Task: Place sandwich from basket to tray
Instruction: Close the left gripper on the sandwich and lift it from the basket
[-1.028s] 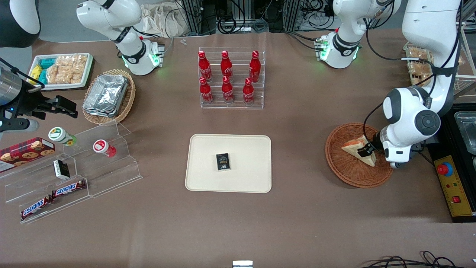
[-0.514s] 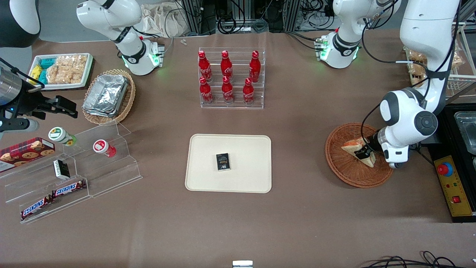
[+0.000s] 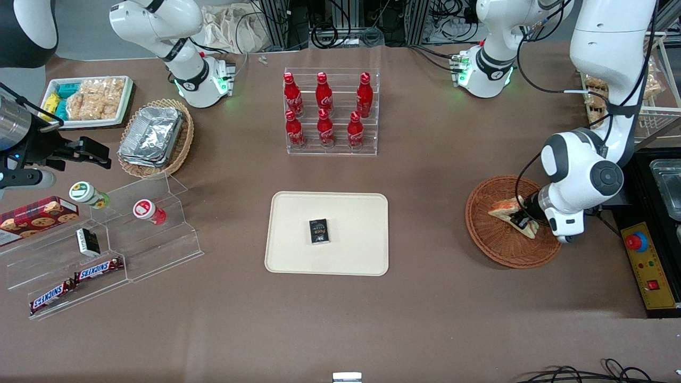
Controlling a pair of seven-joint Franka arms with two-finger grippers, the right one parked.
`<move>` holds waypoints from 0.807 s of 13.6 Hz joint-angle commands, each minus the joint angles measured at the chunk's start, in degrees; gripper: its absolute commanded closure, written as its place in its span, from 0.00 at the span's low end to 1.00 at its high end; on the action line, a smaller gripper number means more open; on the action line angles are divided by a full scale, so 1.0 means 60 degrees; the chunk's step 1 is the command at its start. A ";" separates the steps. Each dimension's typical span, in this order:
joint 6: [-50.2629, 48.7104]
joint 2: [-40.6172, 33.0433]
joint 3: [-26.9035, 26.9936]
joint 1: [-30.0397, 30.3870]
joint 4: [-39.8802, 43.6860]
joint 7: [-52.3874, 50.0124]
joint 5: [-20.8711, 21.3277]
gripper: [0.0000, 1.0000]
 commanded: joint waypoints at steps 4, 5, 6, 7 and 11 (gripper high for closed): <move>-0.3673 -0.0230 -0.0181 -0.0118 0.2753 -0.0144 -0.0018 1.00; -0.4744 -0.0084 -0.0299 -0.0191 0.3749 -0.0144 0.0012 1.00; -0.5596 0.0062 -0.0358 -0.0235 0.4600 -0.0101 0.0012 1.00; -0.6271 0.0180 -0.0503 -0.0381 0.5392 0.0175 0.0099 1.00; -0.7040 0.0458 -0.0710 -0.1930 0.6979 0.0749 0.0846 1.00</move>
